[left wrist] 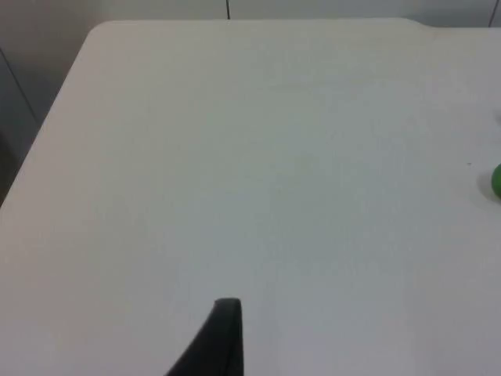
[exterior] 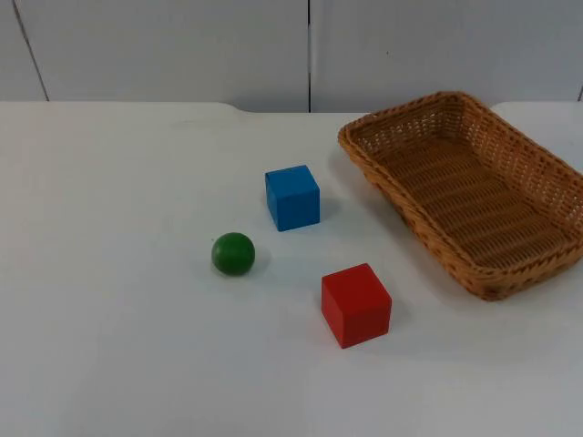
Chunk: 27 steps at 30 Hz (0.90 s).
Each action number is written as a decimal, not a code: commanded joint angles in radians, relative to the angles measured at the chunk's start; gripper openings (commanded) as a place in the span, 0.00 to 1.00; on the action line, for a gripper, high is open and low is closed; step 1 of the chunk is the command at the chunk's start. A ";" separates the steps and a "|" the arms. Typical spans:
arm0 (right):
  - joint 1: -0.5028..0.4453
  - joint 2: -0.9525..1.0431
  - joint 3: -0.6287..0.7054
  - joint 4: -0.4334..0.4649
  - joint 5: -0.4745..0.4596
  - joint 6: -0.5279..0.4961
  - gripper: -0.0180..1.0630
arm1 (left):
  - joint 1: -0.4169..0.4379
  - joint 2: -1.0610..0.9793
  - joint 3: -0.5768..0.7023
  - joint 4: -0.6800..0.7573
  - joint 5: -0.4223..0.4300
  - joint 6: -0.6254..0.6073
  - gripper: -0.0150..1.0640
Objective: Place all geometric objects except the red cube into the basket.
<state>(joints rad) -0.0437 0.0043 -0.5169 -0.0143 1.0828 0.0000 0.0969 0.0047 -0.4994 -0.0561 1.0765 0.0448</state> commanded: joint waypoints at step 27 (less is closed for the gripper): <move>-0.002 0.880 -0.586 -0.089 -0.361 0.011 0.97 | -0.003 0.831 -0.473 0.098 -0.401 -0.119 0.98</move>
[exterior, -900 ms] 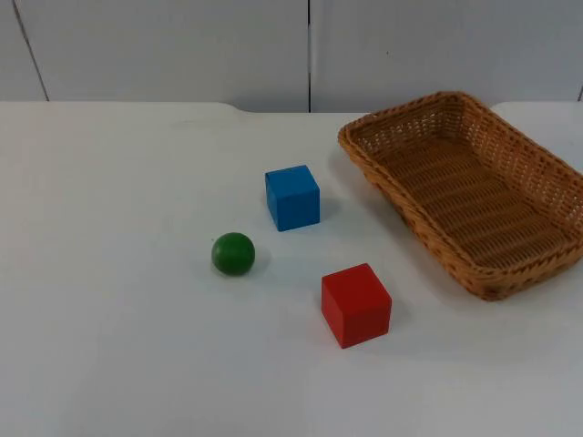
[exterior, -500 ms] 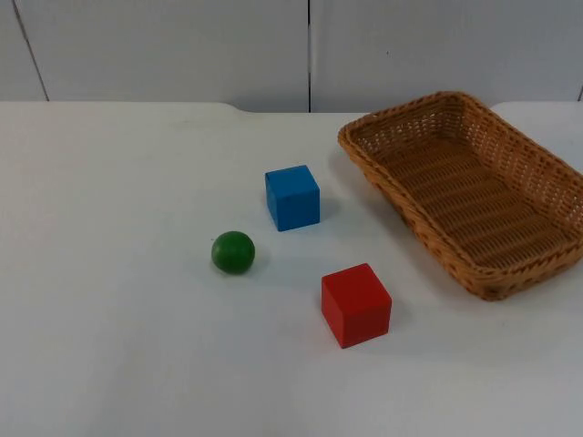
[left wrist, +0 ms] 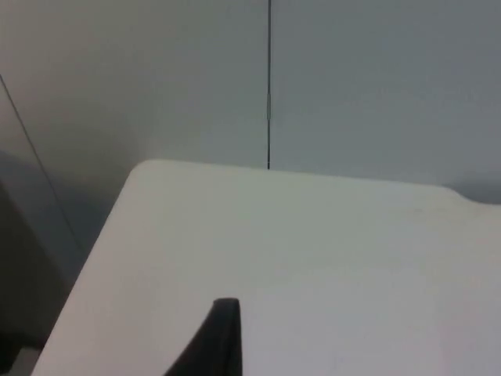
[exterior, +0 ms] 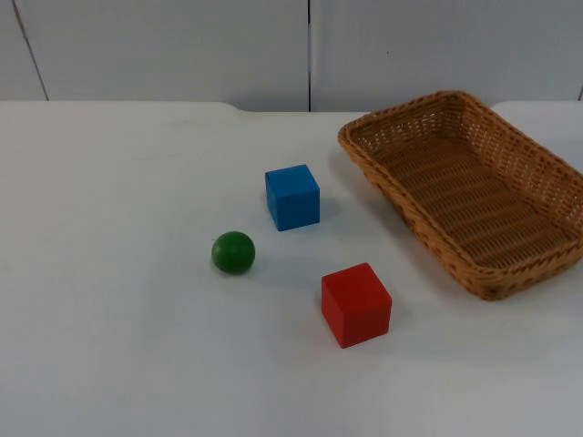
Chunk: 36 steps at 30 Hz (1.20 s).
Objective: Place all geometric objects except the red cube into the basket.
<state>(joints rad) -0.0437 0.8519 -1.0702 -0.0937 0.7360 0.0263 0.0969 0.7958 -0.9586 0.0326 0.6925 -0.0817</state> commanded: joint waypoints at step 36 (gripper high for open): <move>-0.002 0.047 -0.046 -0.010 0.024 -0.071 0.97 | -0.459 0.840 -0.076 -0.096 -0.330 0.435 0.98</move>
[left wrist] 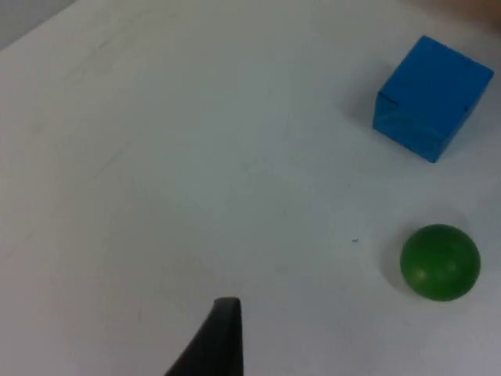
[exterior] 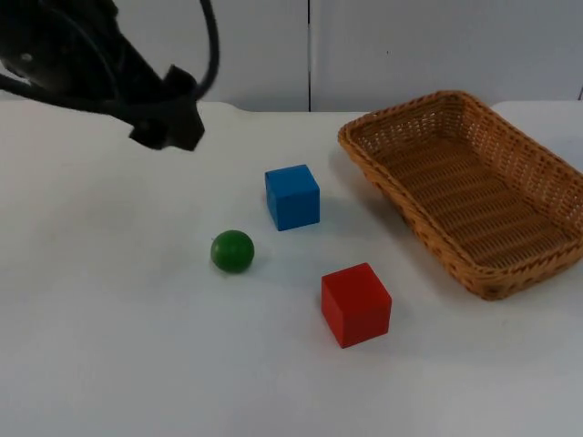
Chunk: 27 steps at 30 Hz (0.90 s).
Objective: Place all geometric objects except the red cube into the basket.
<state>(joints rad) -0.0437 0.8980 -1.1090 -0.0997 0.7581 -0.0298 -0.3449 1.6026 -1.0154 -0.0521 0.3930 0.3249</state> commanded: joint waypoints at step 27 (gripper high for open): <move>-0.002 0.001 -0.007 -0.004 -0.011 -0.005 0.97 | -0.040 0.465 -0.207 -0.416 -0.010 0.562 0.98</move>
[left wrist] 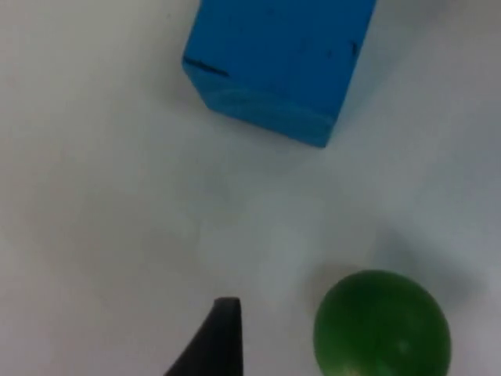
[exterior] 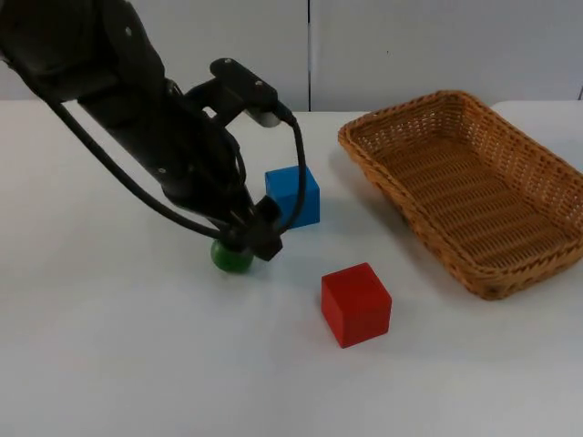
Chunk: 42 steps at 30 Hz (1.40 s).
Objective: Place all geometric objects except the red cube into the basket.
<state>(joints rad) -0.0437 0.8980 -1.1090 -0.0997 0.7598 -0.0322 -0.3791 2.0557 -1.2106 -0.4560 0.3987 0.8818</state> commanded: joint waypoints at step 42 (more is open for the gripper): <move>-0.002 -0.006 -0.007 -0.010 -0.016 -0.006 0.97 | -0.006 0.056 -0.011 0.072 -0.021 -0.089 0.02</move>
<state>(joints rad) -0.0437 0.8980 -1.1090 -0.0997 0.7598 -0.0339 -0.3791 2.1254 -1.2186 -0.4165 0.3742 0.8367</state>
